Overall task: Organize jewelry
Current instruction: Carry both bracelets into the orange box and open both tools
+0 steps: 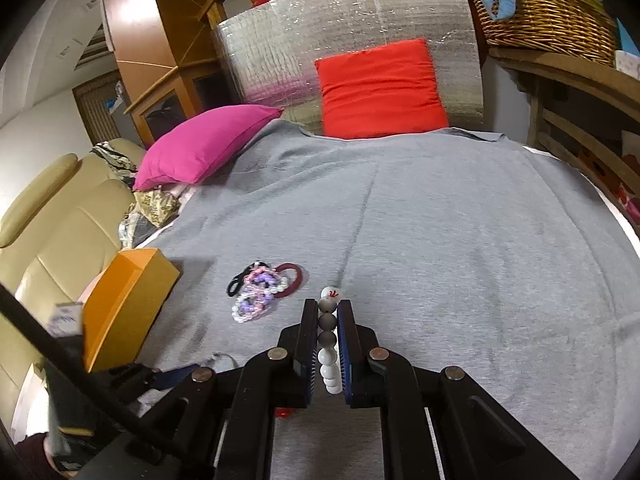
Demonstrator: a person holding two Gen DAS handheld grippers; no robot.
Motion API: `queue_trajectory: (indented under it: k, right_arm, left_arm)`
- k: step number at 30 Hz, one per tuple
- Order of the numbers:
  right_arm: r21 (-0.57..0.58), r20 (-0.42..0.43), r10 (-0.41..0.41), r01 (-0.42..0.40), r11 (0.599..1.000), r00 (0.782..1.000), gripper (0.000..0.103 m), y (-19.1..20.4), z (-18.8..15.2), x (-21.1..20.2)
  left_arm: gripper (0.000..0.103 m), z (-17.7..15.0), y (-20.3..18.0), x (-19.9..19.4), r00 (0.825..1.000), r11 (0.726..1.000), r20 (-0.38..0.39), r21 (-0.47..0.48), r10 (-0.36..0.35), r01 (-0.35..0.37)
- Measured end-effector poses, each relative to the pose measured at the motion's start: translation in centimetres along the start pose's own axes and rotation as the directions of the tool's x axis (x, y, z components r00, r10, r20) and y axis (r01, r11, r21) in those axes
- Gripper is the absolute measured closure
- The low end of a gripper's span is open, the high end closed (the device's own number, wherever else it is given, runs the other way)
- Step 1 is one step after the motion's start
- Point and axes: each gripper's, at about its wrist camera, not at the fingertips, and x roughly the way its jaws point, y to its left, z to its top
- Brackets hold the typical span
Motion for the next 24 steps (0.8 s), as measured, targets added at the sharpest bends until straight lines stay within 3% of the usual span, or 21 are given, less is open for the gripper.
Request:
queue_trajectory:
  k: [5, 10, 14, 17, 20, 24]
  right_arm:
    - [-0.019, -0.015, 0.091, -0.091, 0.996, 0.996, 0.092, 3.1, 0.2, 0.4]
    - [-0.099, -0.059, 0.211, -0.216, 0.971, 0.976, 0.092, 10.3, 0.7, 1.7]
    - [-0.133, -0.12, 0.318, -0.333, 0.934, 0.94, 0.092, 17.2, 0.7, 4.0]
    - [-0.144, -0.171, 0.362, -0.387, 0.911, 0.916, 0.092, 21.6, -0.2, 5.8]
    - [-0.129, -0.219, 0.391, -0.424, 0.896, 0.894, 0.092, 24.9, -1.1, 7.8]
    - [-0.133, -0.277, 0.385, -0.432, 0.892, 0.88, 0.092, 28.2, -2.4, 10.7]
  left_arm:
    - [0.041, 0.2, 2.0, -6.9, 0.986, 0.991, 0.115, -0.067, 0.119, -0.112]
    - [0.041, -2.4, 6.2, -13.1, 0.937, 0.944, 0.18, -0.203, 0.298, -0.261]
    - [0.041, -5.2, 10.7, -15.1, 0.889, 0.867, 0.129, -0.319, 0.44, -0.383]
    - [0.041, -7.2, 14.0, -15.2, 0.855, 0.797, 0.041, -0.387, 0.517, -0.463]
    - [0.041, -8.5, 15.8, -14.6, 0.839, 0.753, -0.033, -0.422, 0.544, -0.505]
    - [0.041, -10.3, 18.1, -14.9, 0.84, 0.713, -0.095, -0.482, 0.535, -0.509]
